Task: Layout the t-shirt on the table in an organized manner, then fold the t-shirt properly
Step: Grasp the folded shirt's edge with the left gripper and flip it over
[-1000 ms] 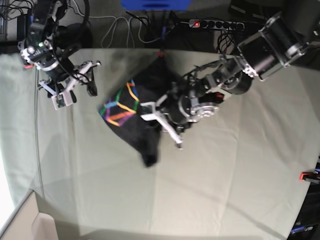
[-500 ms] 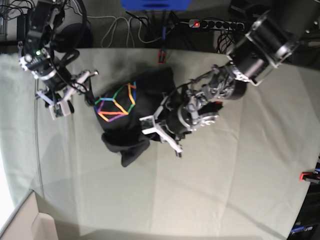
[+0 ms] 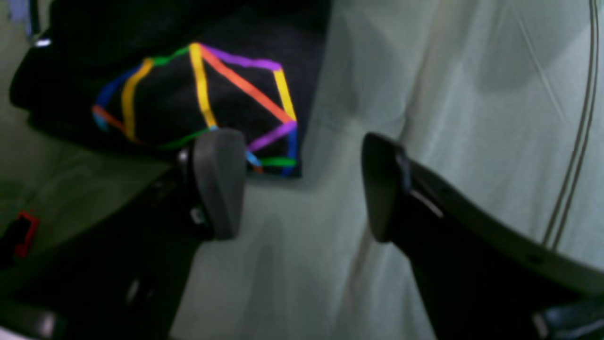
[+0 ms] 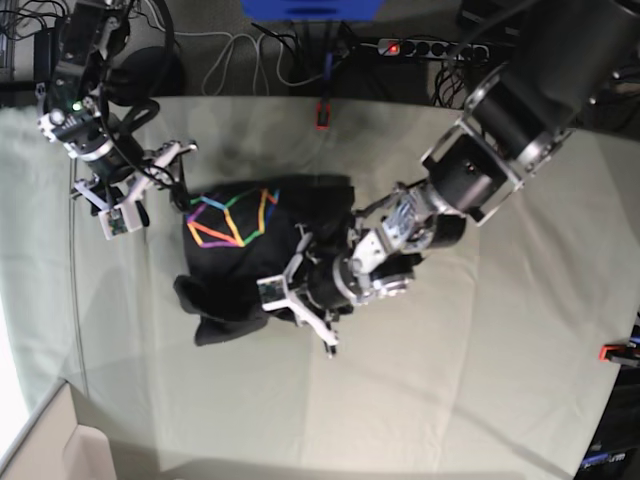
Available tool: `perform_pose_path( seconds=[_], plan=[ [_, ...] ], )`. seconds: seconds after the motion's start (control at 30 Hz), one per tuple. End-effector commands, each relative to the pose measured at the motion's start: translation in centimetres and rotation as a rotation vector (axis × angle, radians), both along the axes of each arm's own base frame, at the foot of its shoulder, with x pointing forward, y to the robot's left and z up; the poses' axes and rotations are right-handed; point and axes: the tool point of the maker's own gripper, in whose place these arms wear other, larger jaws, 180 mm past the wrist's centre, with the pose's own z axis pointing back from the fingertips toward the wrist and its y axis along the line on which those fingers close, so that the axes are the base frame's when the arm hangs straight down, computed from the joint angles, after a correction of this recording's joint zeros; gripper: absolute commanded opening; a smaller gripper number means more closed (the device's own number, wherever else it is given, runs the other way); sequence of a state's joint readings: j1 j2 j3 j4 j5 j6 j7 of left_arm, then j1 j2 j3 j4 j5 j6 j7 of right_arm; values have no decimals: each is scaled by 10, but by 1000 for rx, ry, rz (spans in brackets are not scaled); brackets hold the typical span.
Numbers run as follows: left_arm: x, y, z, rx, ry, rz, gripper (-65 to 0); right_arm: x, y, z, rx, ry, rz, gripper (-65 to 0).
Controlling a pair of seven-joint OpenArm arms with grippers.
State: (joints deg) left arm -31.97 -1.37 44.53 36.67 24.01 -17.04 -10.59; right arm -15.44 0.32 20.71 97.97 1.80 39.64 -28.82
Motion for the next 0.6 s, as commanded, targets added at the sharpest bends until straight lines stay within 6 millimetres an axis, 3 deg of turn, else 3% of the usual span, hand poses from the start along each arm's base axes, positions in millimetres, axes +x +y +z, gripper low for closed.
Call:
perform_pose_path(
  seconds=[0.0,0.07,0.33,0.37,0.53,0.57],
  plan=[
    [17,-14,24,-48,-48,-6,-650,7,0,11,4,-44,8,-258],
    [24,-11,20,-29,-36,7,-650,6,0,11,4,-43,8,-258],
    [26,-34,30,-44,-38,-7,-625,6,0,11,6,-43,8,-258],
    [25,-40,32,-48,-42,-16,-594,6,0,11,6,-43,8,-258],
    [22,-40,27,34,-100,-68,-291,7,0,11,4,-44,8,-258],
    [22,-41,27,42,-107,-76,-257,7,0,11,4,-44,8,-258]
  ],
)
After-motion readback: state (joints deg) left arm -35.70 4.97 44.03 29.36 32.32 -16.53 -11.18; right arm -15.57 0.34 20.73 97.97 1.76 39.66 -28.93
